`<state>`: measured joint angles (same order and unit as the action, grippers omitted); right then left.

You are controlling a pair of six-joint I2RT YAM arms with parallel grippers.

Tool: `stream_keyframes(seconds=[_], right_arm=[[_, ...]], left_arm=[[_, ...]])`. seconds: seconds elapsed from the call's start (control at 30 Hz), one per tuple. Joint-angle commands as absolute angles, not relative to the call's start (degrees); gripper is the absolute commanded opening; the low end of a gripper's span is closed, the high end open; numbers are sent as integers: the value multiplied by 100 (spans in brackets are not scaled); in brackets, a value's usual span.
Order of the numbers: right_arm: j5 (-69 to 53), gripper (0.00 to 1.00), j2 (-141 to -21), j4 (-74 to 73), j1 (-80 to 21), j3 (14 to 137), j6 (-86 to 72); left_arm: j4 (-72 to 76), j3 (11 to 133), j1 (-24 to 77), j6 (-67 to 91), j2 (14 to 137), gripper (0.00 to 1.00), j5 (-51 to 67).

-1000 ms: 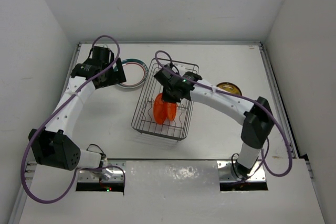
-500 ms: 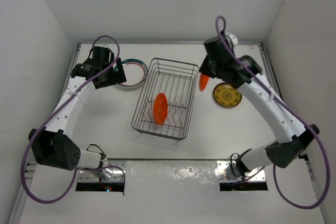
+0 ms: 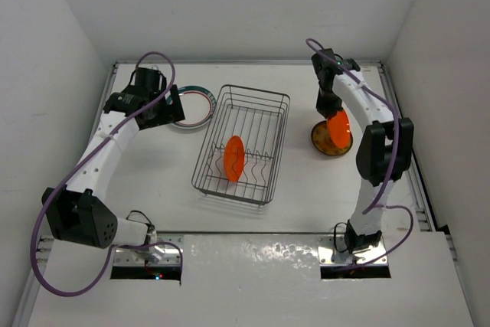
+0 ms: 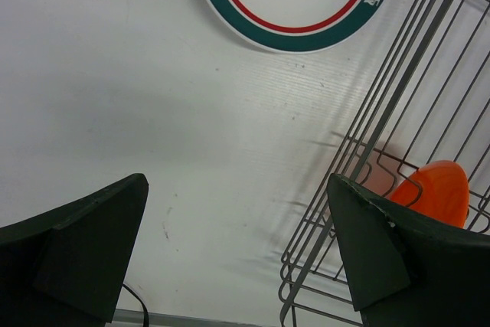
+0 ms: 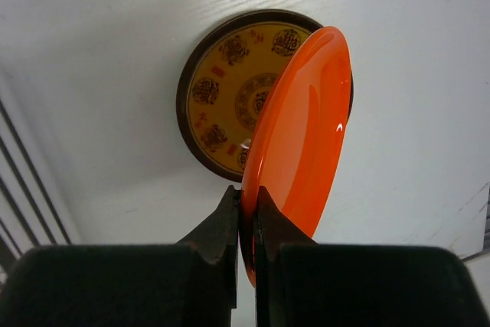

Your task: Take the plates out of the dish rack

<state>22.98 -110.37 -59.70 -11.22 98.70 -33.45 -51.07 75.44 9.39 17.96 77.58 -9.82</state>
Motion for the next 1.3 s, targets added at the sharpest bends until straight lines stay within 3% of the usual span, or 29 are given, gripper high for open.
stream_keyframes(seconds=[0.0, 0.07, 0.13, 0.17, 0.27, 0.3, 0.4, 0.6, 0.77, 0.93, 1.07, 1.17, 1.27], right_arm=[[2250, 4, -11047, -5907, -1125, 9940, -3041], [2188, 10, -11092, -5845, -1125, 9993, -2979], [2197, 35, -11179, -5976, -1134, 10307, -2945], [2267, 58, -11214, -6072, -1125, 10457, -2927], [2172, 70, -11119, -6328, -1134, 10942, -2935], [2127, 78, -11005, -6372, -1142, 11082, -2936], [1839, 80, -10882, -6573, -1186, 11381, -3067], [1275, 82, -10678, -6241, -2766, 11487, -3637], [1415, 81, -10538, -5223, -4094, 10741, -4701], [2073, 79, -11161, -5519, -4921, 11118, -5237], [2267, 74, -11434, -5607, -5185, 11206, -5379], [2259, 65, -11505, -5529, -5282, 10961, -5519], [2066, 50, -11453, -5144, -5335, 10444, -5660]], left_arm=[[-5045, 7717, 984, 1696, 7734, 100, -932], [-5028, 7691, 984, 1688, 7726, 100, -870], [-5019, 7638, 984, 1679, 7726, 100, -774], [-4992, 7629, 984, 1670, 7717, 100, -765], [-4966, 7576, 984, 1670, 7726, 100, -791], [-4957, 7576, 984, 1679, 7734, 100, -791], [-4966, 7681, 984, 1679, 7813, 100, -826], [-5089, 8120, 984, 1995, 7910, 100, -1598], [-5124, 8489, 976, 2381, 7797, 100, -2249], [-5308, 8701, 967, 2829, 7533, 100, -3163], [-5291, 8701, 940, 2883, 7217, 100, -3498], [-5221, 8509, 940, 2786, 7093, 100, -3533], [-5142, 8254, 932, 2742, 7075, 100, -3332]])
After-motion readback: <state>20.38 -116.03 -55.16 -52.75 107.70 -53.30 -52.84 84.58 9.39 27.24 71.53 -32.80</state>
